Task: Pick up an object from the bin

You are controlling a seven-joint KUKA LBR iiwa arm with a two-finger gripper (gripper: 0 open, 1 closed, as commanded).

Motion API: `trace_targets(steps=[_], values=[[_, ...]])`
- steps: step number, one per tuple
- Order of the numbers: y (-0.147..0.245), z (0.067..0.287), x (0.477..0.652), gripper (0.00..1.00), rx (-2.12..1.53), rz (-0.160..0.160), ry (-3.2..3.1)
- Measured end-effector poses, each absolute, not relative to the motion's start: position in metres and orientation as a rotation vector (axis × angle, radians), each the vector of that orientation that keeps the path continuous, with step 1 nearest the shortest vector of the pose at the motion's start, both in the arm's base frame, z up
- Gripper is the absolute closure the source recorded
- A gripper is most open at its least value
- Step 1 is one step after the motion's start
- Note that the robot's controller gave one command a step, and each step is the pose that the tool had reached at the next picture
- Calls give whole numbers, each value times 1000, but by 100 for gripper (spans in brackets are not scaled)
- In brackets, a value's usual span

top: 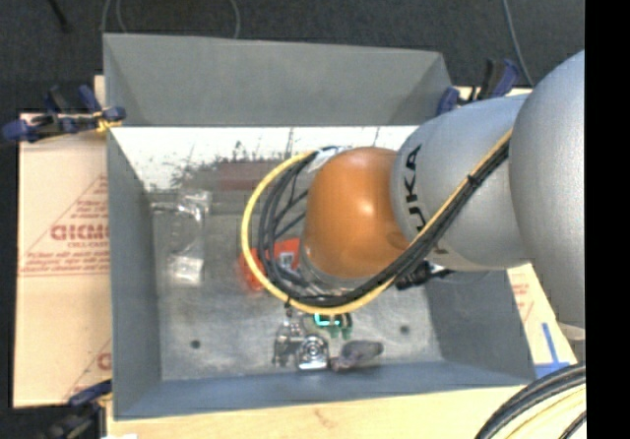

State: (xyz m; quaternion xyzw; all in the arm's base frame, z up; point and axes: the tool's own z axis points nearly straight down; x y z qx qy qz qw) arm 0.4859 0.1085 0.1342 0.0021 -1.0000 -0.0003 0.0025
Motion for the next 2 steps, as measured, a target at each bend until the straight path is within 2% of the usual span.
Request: trace_targets(steps=[1,2], values=[[54,73,478,0,-208,-10,-3152],[-6,73,503,0,-273,-6,-3138]])
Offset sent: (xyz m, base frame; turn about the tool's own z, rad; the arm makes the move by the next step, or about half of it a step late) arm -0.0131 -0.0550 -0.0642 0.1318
